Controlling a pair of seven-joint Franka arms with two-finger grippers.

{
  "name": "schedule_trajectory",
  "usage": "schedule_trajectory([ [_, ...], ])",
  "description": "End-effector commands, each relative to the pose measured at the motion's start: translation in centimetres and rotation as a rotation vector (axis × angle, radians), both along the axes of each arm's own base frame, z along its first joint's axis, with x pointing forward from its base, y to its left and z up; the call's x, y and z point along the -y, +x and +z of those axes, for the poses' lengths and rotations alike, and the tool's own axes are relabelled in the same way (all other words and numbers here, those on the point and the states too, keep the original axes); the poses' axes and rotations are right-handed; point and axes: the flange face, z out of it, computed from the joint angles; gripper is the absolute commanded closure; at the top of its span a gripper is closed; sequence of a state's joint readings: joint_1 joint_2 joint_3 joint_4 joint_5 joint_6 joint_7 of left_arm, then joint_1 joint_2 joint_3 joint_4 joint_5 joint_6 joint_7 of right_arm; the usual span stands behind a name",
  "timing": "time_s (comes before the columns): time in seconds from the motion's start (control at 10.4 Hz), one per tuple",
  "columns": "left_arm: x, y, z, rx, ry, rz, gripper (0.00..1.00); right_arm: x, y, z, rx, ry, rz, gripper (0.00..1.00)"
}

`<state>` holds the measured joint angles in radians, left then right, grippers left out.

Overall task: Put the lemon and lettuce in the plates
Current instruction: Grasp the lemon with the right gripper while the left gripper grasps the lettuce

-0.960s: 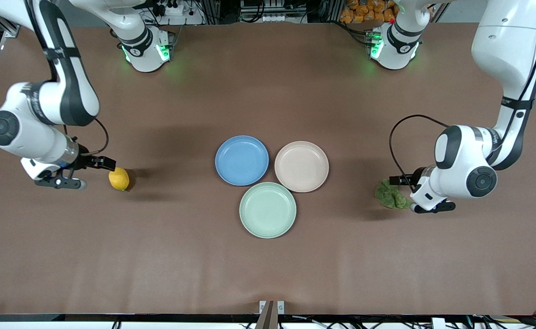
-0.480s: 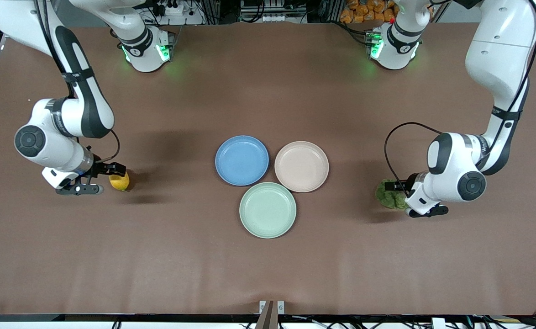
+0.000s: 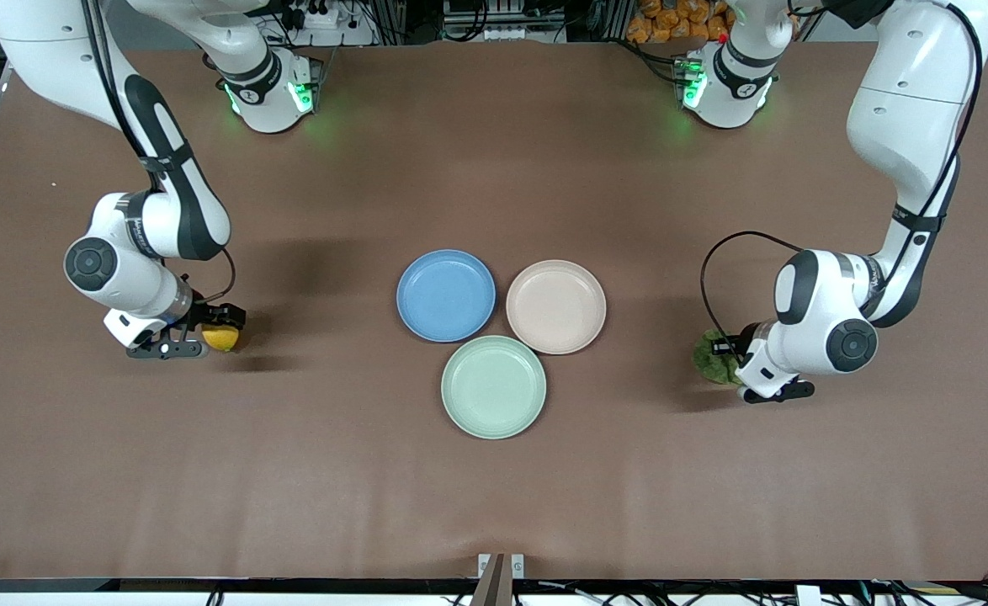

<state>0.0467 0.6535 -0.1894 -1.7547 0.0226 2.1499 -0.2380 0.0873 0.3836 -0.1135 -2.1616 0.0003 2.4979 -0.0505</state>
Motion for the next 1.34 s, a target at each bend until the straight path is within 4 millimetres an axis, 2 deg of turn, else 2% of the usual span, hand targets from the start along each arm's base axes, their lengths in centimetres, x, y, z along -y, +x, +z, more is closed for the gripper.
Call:
schedule_trajectory([
  [0.0, 0.1, 0.4, 0.0, 0.014, 0.03, 0.004, 1.0, 0.3, -0.7, -1.9, 0.022, 0.004, 0.011, 0.0],
  [0.19, 0.7, 0.7, 0.8, 0.025, 0.04, 0.026, 1.0, 0.3, -1.1, -3.4, 0.022, 0.001, 0.012, 0.0],
  [0.48, 2.7, 1.1, 2.5, 0.048, 0.057, 0.063, 1.0, 0.2, -1.3, -4.4, 0.004, 0.0, 0.015, 0.0],
  [0.58, 3.8, 1.0, 3.1, 0.033, 0.067, 0.09, 1.0, -0.1, -1.3, -4.4, 0.002, 0.0, 0.019, 0.16],
  [0.67, 6.3, 1.1, 4.1, 0.026, 0.081, 0.104, 1.0, -0.2, -1.3, -4.4, -0.005, 0.0, 0.019, 0.49],
  [0.77, 8.1, 1.2, 5.1, 0.02, 0.088, 0.13, 1.0, -0.2, -1.3, -4.4, -0.007, 0.0, 0.02, 0.73],
  [0.86, 9.3, 1.2, 6.1, 0.015, 0.098, 0.157, 1.0, -0.2, -1.3, -4.4, -0.008, 0.0, 0.02, 0.86],
  [1.06, 12.6, 0.6, 7.7, 0.034, 0.107, 0.184, 1.0, -0.4, -0.8, -3.5, -0.014, 0.002, 0.02, 0.91],
  [1.25, 15.4, 0.3, 8.8, 0.052, 0.11, 0.227, 1.0, -1.5, 0.0, -1.4, -0.069, 0.006, 0.029, 0.95],
])
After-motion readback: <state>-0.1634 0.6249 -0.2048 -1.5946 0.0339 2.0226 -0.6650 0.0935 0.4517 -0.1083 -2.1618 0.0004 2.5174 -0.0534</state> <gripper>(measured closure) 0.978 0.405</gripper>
